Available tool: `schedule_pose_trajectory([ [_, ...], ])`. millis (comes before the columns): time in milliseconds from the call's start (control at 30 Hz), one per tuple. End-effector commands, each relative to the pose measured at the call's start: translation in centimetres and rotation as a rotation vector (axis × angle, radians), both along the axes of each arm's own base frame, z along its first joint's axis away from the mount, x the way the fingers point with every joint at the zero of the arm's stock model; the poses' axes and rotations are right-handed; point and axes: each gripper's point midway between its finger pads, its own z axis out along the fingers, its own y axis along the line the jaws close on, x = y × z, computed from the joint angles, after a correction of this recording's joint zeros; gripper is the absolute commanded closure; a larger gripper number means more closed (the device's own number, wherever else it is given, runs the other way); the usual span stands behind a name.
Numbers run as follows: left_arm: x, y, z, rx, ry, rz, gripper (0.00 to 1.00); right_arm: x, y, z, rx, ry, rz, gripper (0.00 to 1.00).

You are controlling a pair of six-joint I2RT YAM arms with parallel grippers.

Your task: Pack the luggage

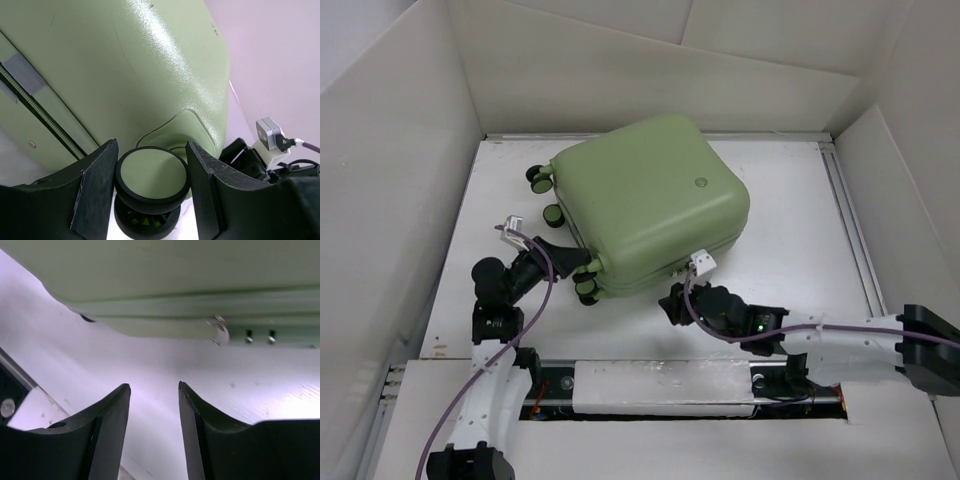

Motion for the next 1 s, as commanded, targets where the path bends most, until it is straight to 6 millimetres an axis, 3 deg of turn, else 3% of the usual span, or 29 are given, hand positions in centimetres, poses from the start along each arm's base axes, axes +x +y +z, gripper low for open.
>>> schedule_pose_trajectory([
  [0,0.4,-0.3,0.8,0.012,-0.073,-0.03,1.0,1.2,2.1,2.8,0.001,-0.053,-0.009,0.5],
  [233,-0.1,-0.5,1.4,-0.001,-0.102,-0.038,1.0,3.9,1.0,2.9,-0.068,-0.137,-0.099,0.51],
  [367,-0.7,-0.7,2.4,-0.019,-0.119,-0.06,1.0,4.1,-0.1,2.8,-0.058,-0.127,-0.112,0.51],
  [400,-1.0,-0.9,2.7,-0.024,-0.124,-0.071,1.0,3.8,-0.6,2.0,-0.07,-0.119,-0.103,0.51],
  [600,-1.0,-0.9,3.4,-0.023,-0.138,-0.071,1.0,5.4,-2.4,2.7,-0.032,-0.14,-0.124,0.47],
  [767,-0.7,-0.9,2.9,-0.025,-0.115,-0.071,1.0,6.3,-0.9,2.9,-0.054,-0.15,-0.051,0.45],
  [967,-0.7,-0.9,2.7,-0.019,-0.112,-0.08,1.0,7.5,1.0,2.3,-0.044,-0.151,0.004,0.61],
])
